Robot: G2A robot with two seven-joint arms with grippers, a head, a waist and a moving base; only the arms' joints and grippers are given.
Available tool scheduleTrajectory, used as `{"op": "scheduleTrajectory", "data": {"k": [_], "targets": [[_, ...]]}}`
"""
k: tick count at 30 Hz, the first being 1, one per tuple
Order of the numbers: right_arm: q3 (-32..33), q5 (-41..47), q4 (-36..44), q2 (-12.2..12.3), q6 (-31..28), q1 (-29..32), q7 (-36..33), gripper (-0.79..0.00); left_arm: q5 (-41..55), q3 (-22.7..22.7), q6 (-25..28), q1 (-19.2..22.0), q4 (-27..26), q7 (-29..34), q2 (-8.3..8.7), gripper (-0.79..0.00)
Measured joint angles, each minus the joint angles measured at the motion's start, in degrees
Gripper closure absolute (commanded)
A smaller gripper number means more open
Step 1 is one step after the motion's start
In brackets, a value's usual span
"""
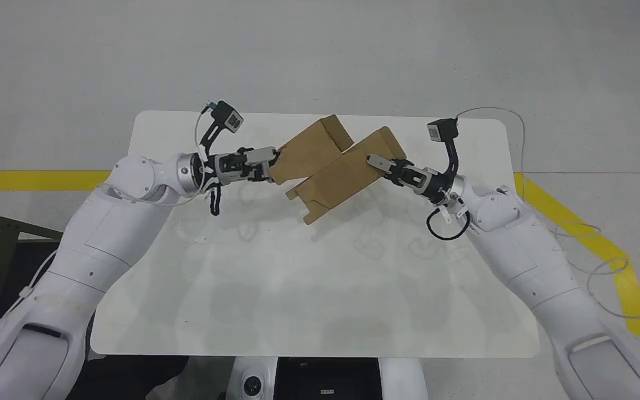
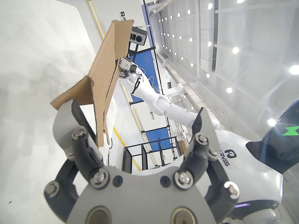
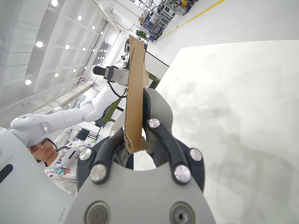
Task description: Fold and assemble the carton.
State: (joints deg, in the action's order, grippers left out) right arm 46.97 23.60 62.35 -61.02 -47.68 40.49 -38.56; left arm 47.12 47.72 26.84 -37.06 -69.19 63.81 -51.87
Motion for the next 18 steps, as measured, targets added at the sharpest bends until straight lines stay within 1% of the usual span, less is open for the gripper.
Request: {"op": "scheduleTrajectory", "data": {"k": [1, 5, 7, 9, 11, 14, 18], "targets": [[0.1, -0.1, 0.0, -0.1, 0.0, 0.0, 0.0, 0.000, -0.1, 0.1, 0.0, -0.1, 0.0, 0.0, -0.09, -0.606], [0.5, -0.2, -0.1, -0.4, -0.1, 0.2, -0.4, 0.000, -0.8, 0.6, -0.2, -0.4, 0.1, 0.1, -0.49, -0.545], [0.7, -0.3, -0.2, -0.5, -0.1, 0.2, -0.6, 0.000, -1.2, 0.9, -0.3, -0.5, 0.2, 0.1, -0.63, -0.496], [0.9, -0.3, -0.3, -0.6, -0.1, 0.3, -0.8, 0.000, -1.9, 1.1, -0.6, -0.6, 0.5, 0.1, -0.76, -0.465], [1.2, -0.3, -0.3, -0.8, -0.1, 0.4, -1.0, 0.000, -2.8, 1.3, -1.1, -0.7, 0.8, 0.3, -0.88, -0.385], [1.5, -0.5, -0.2, -0.9, -0.1, 0.5, -1.3, 0.000, -4.1, 1.6, -2.1, -0.9, 1.1, 0.2, -1.03, -0.320], [1.8, -0.7, -0.1, -1.2, -0.1, 0.7, -1.6, 0.000, -5.2, 2.1, -3.1, -1.2, 1.5, 0.0, -1.21, -0.274]]}}
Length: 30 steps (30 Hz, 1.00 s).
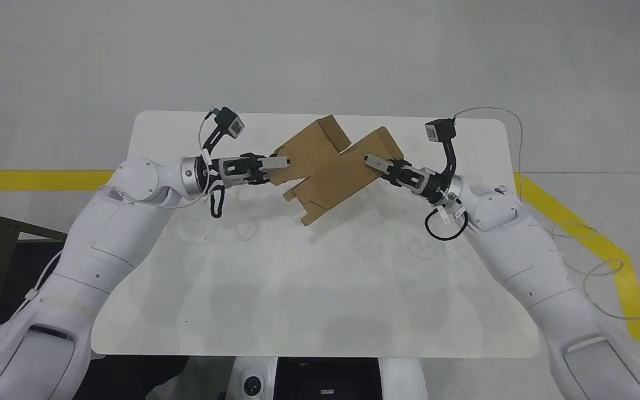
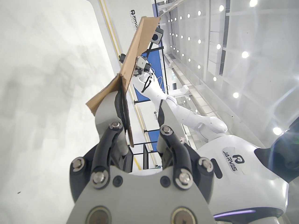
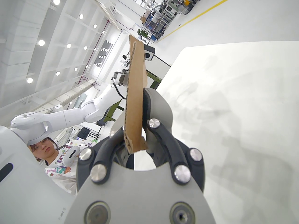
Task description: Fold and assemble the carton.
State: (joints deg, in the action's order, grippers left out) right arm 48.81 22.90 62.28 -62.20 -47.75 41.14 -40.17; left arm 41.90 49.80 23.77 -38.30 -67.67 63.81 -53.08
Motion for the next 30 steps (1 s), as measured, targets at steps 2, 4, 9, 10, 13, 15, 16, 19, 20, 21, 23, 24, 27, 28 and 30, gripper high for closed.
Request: {"op": "scheduleTrajectory", "data": {"k": [2, 4, 9, 10, 13, 15, 16, 19, 20, 21, 23, 24, 27, 28, 30], "targets": [[0.2, 0.0, 0.0, -0.1, 0.0, 0.1, -0.1, 0.000, -0.5, 0.2, -0.4, -0.2, 0.2, 0.0, -0.11, -0.256], [0.4, -0.1, 0.0, -0.2, 0.0, 0.1, -0.2, 0.000, -0.9, 0.4, -0.7, -0.4, 0.2, 0.1, -0.20, -0.240], [0.9, -0.3, 0.0, -0.5, 0.0, 0.2, -0.6, 0.000, -1.9, 1.0, -1.2, -0.7, 0.5, 0.2, -0.48, -0.154], [1.0, -0.3, 0.0, -0.6, 0.0, 0.3, -0.7, 0.000, -2.0, 1.1, -1.2, -0.8, 0.5, 0.2, -0.53, -0.132], [1.3, -0.4, 0.0, -0.7, -0.1, 0.4, -1.0, 0.000, -2.3, 1.5, -1.5, -0.9, 0.8, 0.3, -0.69, 0.000], [1.5, -0.5, 0.0, -0.8, -0.1, 0.4, -1.1, 0.000, -2.4, 1.9, -1.6, -0.8, 1.2, 0.4, -0.79, 0.000], [1.6, -0.5, 0.0, -0.8, -0.1, 0.5, -1.1, 0.000, -2.5, 2.1, -1.6, -0.8, 1.3, 0.5, -0.84, 0.000], [1.8, -0.7, 0.1, -1.0, -0.1, 0.6, -1.2, -0.329, -2.6, 2.4, -1.6, -0.9, 1.6, 0.7, -1.01, 0.000], [1.9, -0.8, 0.1, -1.1, 0.0, 0.6, -1.4, -0.785, -2.6, 2.6, -1.6, -0.9, 1.7, 0.8, -1.08, 0.000], [1.9, -0.8, 0.1, -1.1, 0.0, 0.6, -1.6, -0.785, -2.7, 2.7, -1.7, -0.9, 1.8, 0.8, -1.13, 0.000], [2.1, -0.5, -0.1, -1.1, 0.1, 0.7, -2.4, -0.785, -2.8, 3.0, -1.8, -0.9, 1.8, 1.0, -1.24, 0.000], [2.2, -0.4, -0.4, -1.1, 0.1, 0.7, -2.8, -0.785, -2.7, 3.2, -1.8, -0.9, 1.7, 1.2, -1.28, 0.000], [3.5, -0.5, -1.9, -0.7, 0.0, 0.5, -4.8, -0.785, -2.8, 3.6, -1.8, -0.7, 1.4, 2.6, -1.37, 0.000], [4.1, -0.7, -2.4, -0.5, -0.1, 0.4, -5.5, -0.785, -3.0, 3.8, -1.8, -0.6, 1.3, 3.1, -1.39, 0.000], [5.8, -1.4, -3.3, 0.1, -0.2, 0.2, -7.4, -0.785, -3.6, 4.0, -1.7, -0.3, 1.1, 4.5, -1.41, 0.000]]}}
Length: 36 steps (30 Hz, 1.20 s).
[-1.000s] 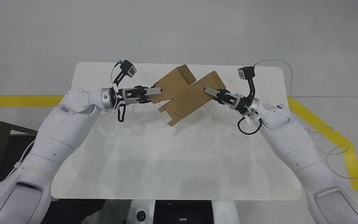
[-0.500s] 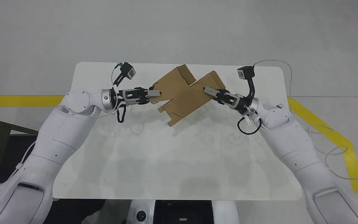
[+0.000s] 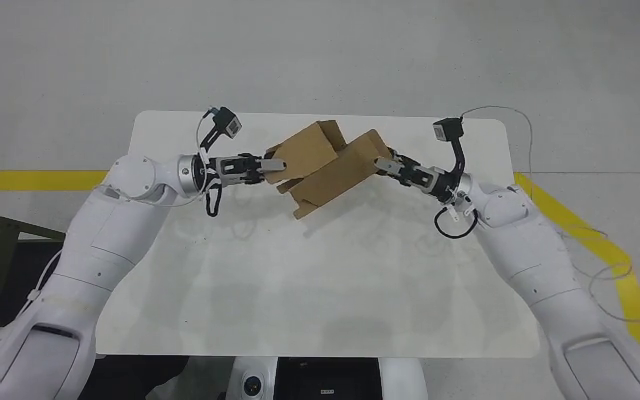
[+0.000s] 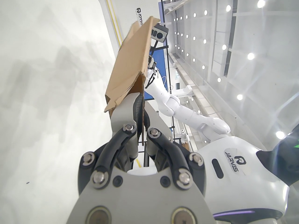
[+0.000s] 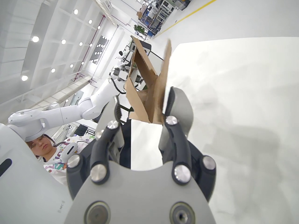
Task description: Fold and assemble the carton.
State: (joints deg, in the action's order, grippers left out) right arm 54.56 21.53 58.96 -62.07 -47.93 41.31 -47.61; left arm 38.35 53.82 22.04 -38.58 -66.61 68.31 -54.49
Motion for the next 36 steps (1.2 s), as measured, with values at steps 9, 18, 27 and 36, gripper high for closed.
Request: {"op": "scheduleTrajectory", "data": {"k": [9, 18, 27, 36], "targets": [[4.7, 5.8, 5.0, 2.7, 3.2, 1.5, -12.0, -0.785, -2.7, -0.4, 0.3, 1.2, -1.3, 7.4, -0.33, 0.000], [2.9, 17.4, 15.4, 4.3, 10.7, 4.1, -19.4, -0.554, -5.6, -2.6, 0.7, 2.0, -5.2, 13.2, -0.83, 0.000], [-1.5, 18.8, 18.1, 4.5, 14.1, 3.4, -22.9, -0.388, -8.8, -3.9, 1.7, 1.9, -7.7, 12.3, -0.32, 0.000], [-5.7, 13.6, 15.0, 4.8, 14.0, 1.3, -22.7, -0.376, -7.5, -4.3, 2.2, 2.1, -8.3, 11.7, 0.06, 0.000]]}}
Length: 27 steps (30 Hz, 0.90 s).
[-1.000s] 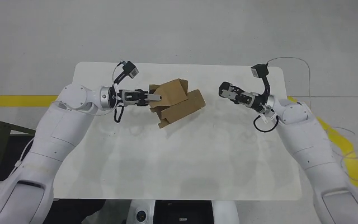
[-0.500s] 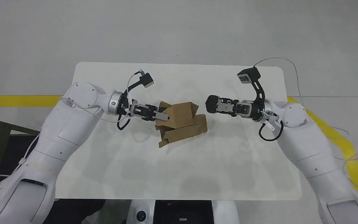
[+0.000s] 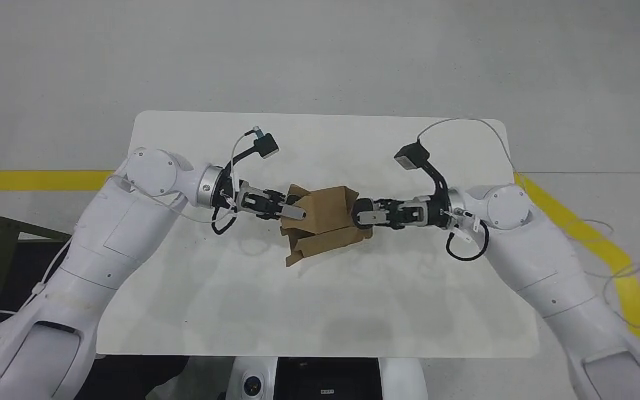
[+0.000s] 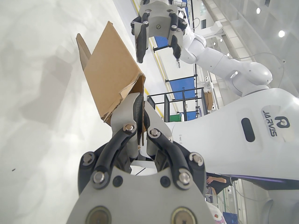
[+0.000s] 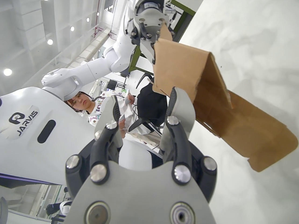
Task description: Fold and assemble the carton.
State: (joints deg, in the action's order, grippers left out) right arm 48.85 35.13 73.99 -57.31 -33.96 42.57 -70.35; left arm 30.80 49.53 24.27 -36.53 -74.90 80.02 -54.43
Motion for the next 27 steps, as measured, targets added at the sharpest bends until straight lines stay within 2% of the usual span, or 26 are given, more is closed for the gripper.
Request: {"op": "scheduleTrajectory", "data": {"k": [8, 27], "targets": [[-3.4, -2.2, -2.9, 0.0, -1.5, -2.0, 1.5, -0.391, 0.0, -0.7, 0.4, 0.3, -0.7, -0.4, 0.25, 0.000], [-10.5, -0.5, -5.4, -1.3, -4.9, -6.1, 4.9, -0.354, 0.6, -2.4, 1.0, 0.7, -0.8, -1.0, 0.62, 0.000]]}}
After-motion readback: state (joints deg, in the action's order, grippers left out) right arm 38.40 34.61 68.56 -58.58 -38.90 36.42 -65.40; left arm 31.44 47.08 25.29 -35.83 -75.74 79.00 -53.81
